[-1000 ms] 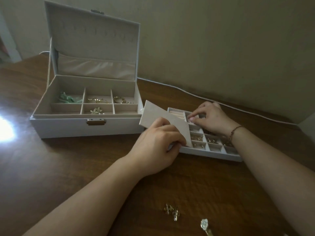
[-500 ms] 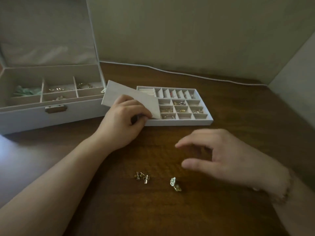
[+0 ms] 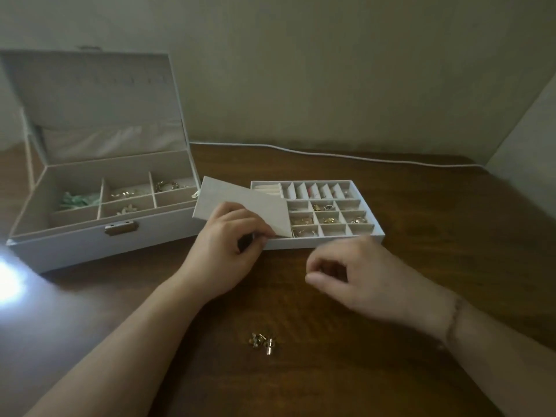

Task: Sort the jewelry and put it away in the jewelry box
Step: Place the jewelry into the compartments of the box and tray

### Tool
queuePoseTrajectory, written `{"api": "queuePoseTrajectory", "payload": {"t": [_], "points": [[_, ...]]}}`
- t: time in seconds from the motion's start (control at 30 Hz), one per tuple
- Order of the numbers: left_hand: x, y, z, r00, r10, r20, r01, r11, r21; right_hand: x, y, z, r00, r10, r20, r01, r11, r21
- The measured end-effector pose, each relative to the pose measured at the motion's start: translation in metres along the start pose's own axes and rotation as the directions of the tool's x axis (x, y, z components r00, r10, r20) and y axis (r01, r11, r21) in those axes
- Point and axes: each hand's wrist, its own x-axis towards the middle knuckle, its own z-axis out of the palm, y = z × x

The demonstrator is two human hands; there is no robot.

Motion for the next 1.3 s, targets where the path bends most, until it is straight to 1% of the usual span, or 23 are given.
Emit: {"api": "queuePoseTrajectory", "payload": {"t": [0.1, 0.17, 0.23, 0.3, 0.37, 0.47, 0.6, 0.67, 0.7, 0.77, 0.83, 0.87, 0.97, 1.07, 1.1, 1.2, 1.3], "points": [[0.002, -0.001, 0.001, 1.0, 0.011, 0.014, -0.011, 1.0, -0.007, 0.06, 0.027, -0.015, 0.978, 0.092, -0.189, -0.07, 0.99, 0.119], [0.002, -0.003, 0.0, 1.0, 0.008, 0.016, -0.007, 1.0, -0.006, 0.102, 0.043, -0.016, 0.951, 0.158, -0.265, -0.123, 0.982, 0.142], [0.0, -0.003, -0.001, 1.0, 0.007, 0.019, -0.007, 1.0, -0.01, 0.137, 0.056, -0.011, 0.936, 0.225, -0.272, -0.191, 0.971, 0.147], [-0.001, -0.002, -0.001, 1.0, 0.013, 0.02, -0.012, 1.0, -0.022, 0.161, 0.065, -0.003, 0.936, 0.272, -0.221, -0.241, 0.958, 0.157], [0.0, -0.002, -0.001, 1.0, 0.017, 0.017, -0.017, 0.999, -0.03, 0.172, 0.068, 0.001, 0.941, 0.277, -0.194, -0.252, 0.957, 0.145], [0.001, -0.002, 0.0, 1.0, 0.025, 0.01, -0.025, 0.999, -0.024, 0.173, 0.072, -0.001, 0.943, 0.254, -0.217, -0.234, 0.965, 0.116], [0.001, -0.001, 0.0, 0.999, 0.031, 0.024, -0.03, 0.999, -0.017, 0.144, 0.071, -0.028, 0.92, 0.249, -0.302, -0.217, 0.967, 0.137], [0.002, -0.001, 0.0, 0.999, 0.033, 0.025, -0.032, 0.999, -0.011, 0.111, 0.073, -0.043, 0.925, 0.238, -0.296, -0.206, 0.969, 0.136], [0.002, 0.0, 0.0, 0.999, 0.031, 0.023, -0.03, 0.999, -0.009, 0.089, 0.074, -0.05, 0.936, 0.228, -0.268, -0.201, 0.971, 0.127], [0.002, 0.001, 0.0, 0.999, 0.029, 0.016, -0.028, 1.0, -0.009, 0.037, 0.078, -0.057, 0.957, 0.239, -0.164, -0.223, 0.968, 0.111], [0.002, 0.001, 0.001, 1.0, 0.025, 0.013, -0.025, 1.0, -0.013, -0.019, 0.079, -0.052, 0.956, 0.286, -0.068, -0.281, 0.957, 0.078], [0.002, 0.001, 0.001, 1.0, 0.023, 0.015, -0.023, 1.0, -0.015, -0.044, 0.079, -0.046, 0.95, 0.307, -0.055, -0.304, 0.951, 0.05], [0.003, 0.0, 0.002, 1.0, 0.023, 0.01, -0.023, 1.0, -0.015, -0.107, 0.075, -0.019, 0.923, 0.366, -0.121, -0.37, 0.929, -0.016], [0.002, 0.001, 0.003, 1.0, 0.016, -0.008, -0.016, 1.0, -0.007, -0.142, 0.063, 0.009, 0.902, 0.378, -0.208, -0.42, 0.881, -0.22], [0.002, 0.001, 0.003, 1.0, 0.014, -0.011, -0.014, 1.0, -0.008, -0.147, 0.059, 0.014, 0.899, 0.364, -0.244, -0.421, 0.872, -0.251], [0.001, 0.001, 0.003, 1.0, 0.019, -0.009, -0.019, 1.0, -0.012, -0.153, 0.057, 0.021, 0.892, 0.313, -0.325, -0.398, 0.885, -0.241], [0.0, 0.0, 0.002, 1.0, 0.024, -0.01, -0.024, 1.0, -0.013, -0.15, 0.066, 0.023, 0.905, 0.218, -0.367, -0.321, 0.914, -0.247]]}}
